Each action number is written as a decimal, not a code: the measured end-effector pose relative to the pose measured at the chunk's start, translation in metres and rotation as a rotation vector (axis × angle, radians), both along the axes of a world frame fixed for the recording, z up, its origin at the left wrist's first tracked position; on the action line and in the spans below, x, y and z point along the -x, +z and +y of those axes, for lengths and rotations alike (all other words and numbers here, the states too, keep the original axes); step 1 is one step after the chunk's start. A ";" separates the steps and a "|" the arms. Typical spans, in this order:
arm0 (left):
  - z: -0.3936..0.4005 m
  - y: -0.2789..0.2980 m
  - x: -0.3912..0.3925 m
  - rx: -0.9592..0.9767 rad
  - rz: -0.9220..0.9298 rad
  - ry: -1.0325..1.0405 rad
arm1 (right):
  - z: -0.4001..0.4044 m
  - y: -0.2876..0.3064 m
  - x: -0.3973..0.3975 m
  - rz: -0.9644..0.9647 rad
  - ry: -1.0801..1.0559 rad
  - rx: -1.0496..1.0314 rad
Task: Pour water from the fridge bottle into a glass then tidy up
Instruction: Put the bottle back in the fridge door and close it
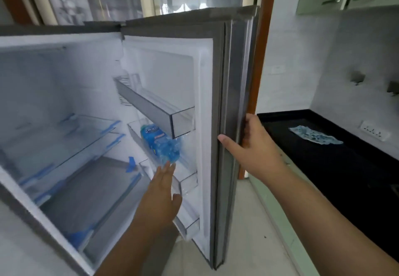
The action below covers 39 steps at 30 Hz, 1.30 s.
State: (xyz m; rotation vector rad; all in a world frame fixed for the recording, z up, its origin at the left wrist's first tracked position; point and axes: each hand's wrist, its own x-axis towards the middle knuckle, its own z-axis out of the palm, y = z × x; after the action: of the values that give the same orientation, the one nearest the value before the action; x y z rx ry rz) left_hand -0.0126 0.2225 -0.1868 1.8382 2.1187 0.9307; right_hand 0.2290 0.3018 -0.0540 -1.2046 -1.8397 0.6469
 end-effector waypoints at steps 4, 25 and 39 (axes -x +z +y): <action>-0.057 0.022 -0.008 -0.205 -0.016 0.145 | -0.033 -0.003 0.036 -0.112 0.010 -0.113; -0.156 0.061 0.130 -0.080 -0.057 0.594 | -0.110 0.007 0.248 -0.216 0.607 -0.464; -0.161 0.059 0.247 -0.044 -0.015 0.561 | -0.122 -0.004 0.351 -0.312 0.595 -0.373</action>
State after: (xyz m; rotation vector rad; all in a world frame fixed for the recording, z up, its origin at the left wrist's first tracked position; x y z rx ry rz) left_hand -0.2594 0.0612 -0.1283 1.2509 2.6790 1.0946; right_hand -0.1222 0.1800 -0.0576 -0.5247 -2.4803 0.4070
